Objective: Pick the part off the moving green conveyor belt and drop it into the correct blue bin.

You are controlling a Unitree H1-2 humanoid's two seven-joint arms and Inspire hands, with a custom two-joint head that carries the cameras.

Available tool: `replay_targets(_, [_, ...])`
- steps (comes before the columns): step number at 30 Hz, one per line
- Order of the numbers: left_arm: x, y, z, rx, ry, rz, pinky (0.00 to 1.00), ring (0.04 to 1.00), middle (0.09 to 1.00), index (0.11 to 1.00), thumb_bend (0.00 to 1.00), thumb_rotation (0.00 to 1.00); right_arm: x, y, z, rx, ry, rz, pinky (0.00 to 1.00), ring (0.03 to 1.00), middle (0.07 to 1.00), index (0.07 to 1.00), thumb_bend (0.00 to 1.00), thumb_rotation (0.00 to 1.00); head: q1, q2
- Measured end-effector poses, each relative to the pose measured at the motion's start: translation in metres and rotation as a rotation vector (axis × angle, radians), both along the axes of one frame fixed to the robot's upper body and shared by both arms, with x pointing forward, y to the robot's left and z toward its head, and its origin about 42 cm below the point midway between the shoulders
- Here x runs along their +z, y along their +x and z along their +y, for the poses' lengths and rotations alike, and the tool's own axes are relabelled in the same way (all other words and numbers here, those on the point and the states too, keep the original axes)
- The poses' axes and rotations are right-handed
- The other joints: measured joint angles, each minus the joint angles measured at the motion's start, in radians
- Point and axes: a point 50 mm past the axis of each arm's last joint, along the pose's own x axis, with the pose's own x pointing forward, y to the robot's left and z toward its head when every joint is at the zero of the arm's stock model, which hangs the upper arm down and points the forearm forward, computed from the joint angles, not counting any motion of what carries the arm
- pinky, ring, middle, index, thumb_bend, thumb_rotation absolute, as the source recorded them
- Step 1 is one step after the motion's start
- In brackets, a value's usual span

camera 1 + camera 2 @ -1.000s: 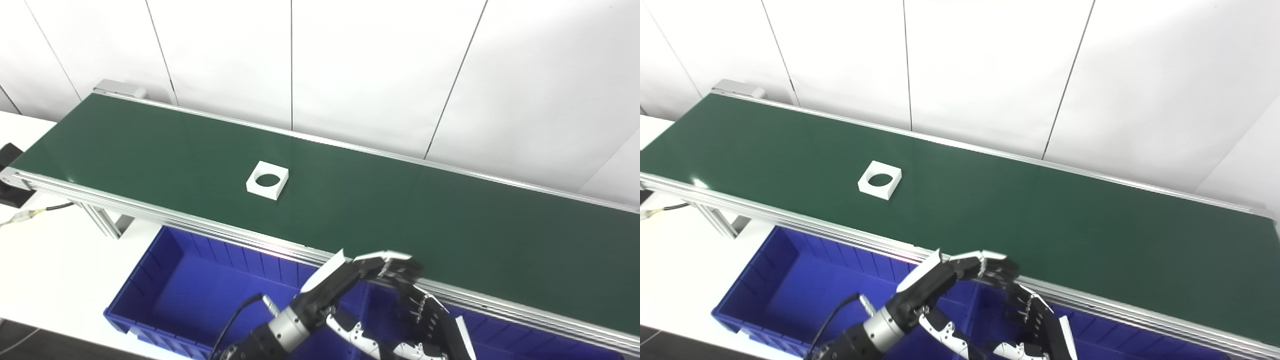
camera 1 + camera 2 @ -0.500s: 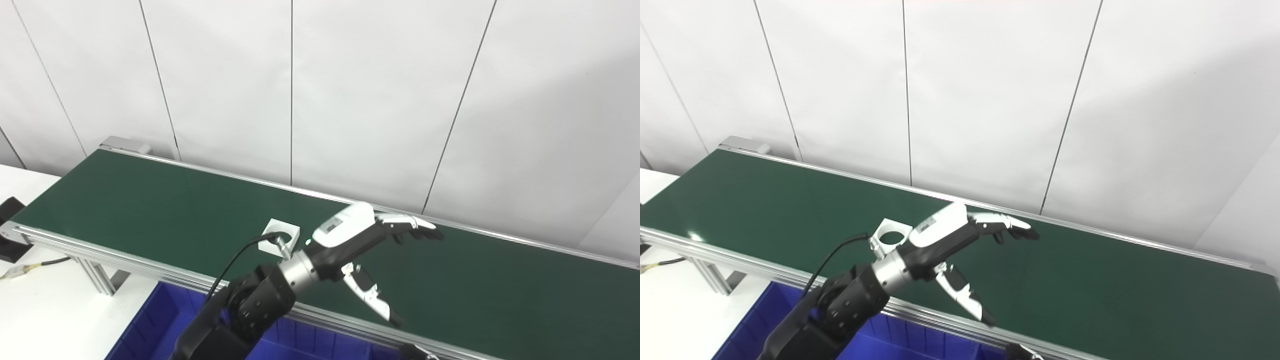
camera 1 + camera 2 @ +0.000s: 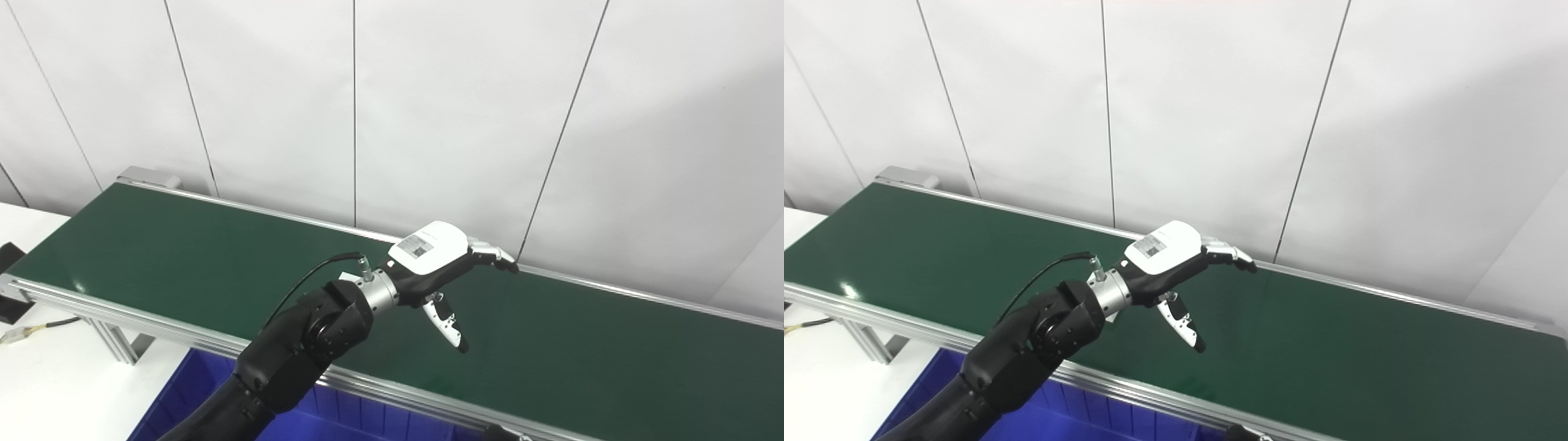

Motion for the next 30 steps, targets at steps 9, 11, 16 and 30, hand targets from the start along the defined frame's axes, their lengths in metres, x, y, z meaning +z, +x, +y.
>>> replay_targets(9, [-0.018, 0.018, 0.004, 0.05, 0.146, 0.094, 0.66, 0.747, 0.778, 0.79, 1.0, 0.15, 0.001, -0.001, 0.002, -0.001, 0.001, -0.003, 0.66, 0.747, 0.84, 0.748, 0.97, 0.14, -0.008, 0.015])
replay_targets(11, [-0.018, 0.023, 0.004, 0.055, 0.169, 0.105, 0.64, 0.737, 0.784, 0.796, 1.0, 0.15, 0.001, -0.002, 0.004, -0.003, 0.005, -0.003, 0.66, 0.748, 0.841, 0.746, 0.96, 0.13, -0.011, 0.018])
replay_targets(16, [-0.028, 0.04, 0.006, 0.073, 0.221, 0.188, 0.61, 0.742, 0.812, 0.816, 1.0, 0.21, 0.004, -0.003, 0.008, 0.0, 0.011, -0.017, 0.66, 0.748, 0.838, 0.749, 0.96, 0.14, -0.017, 0.025])
replay_targets(30, [-0.062, 0.053, 0.015, 0.12, 0.282, 0.326, 0.69, 0.858, 0.925, 0.888, 1.0, 0.25, 0.006, -0.008, 0.013, -0.009, 0.024, -0.02, 0.66, 0.75, 0.838, 0.749, 0.96, 0.15, -0.043, 0.041])
